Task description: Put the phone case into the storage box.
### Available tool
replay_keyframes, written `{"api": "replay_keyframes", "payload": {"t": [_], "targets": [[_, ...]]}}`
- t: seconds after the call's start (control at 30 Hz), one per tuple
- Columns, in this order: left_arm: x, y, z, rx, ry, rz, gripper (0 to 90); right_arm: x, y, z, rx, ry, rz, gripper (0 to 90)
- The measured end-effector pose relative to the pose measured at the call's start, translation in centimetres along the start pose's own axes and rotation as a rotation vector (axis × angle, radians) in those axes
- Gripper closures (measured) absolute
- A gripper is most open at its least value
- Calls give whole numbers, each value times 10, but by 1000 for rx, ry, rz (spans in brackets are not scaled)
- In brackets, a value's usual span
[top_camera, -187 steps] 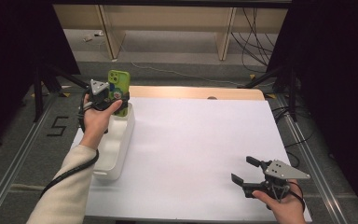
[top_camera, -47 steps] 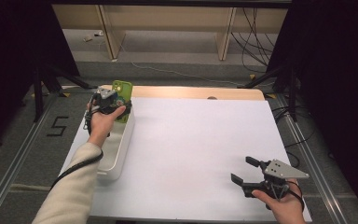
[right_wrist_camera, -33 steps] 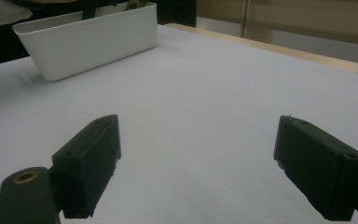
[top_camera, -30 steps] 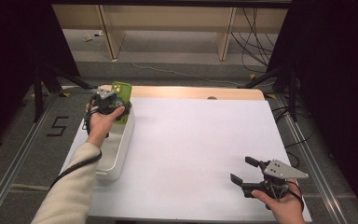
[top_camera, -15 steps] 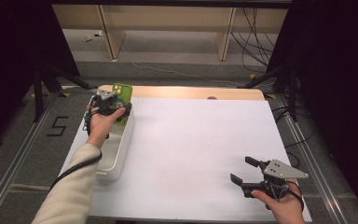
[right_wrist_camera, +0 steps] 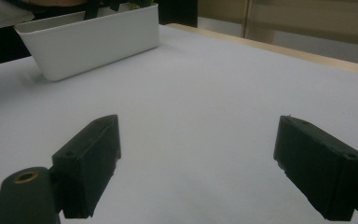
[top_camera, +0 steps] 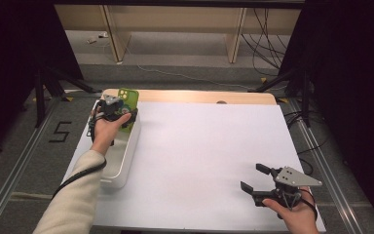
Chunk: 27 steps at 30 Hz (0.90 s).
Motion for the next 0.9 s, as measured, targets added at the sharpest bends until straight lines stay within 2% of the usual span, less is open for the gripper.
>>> {"api": "replay_keyframes", "payload": {"t": [0.4, 0.57, 0.7, 0.9], "targets": [[-1, -1, 0, 4, 17, 9, 157, 0, 0, 0, 1, -1, 0, 159], [-1, -1, 0, 9, 5, 13, 157, 0, 0, 0, 1, -1, -1, 159], [-1, 0, -2, 18, 16, 19, 157, 0, 0, 0, 0, -3, 1, 158], [-1, -1, -2, 20, 10, 28, 156, 0, 0, 0, 2, -2, 0, 158]]}}
Point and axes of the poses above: each handheld gripper's, and its own axes: y roughly forward along the jaws, x roughly out of its top, z roughly to its left, the point moved 4 cm from there along y, roughly forward along the jaws, and after that the axes turned 5 degrees about y, right-handed, at the moved point
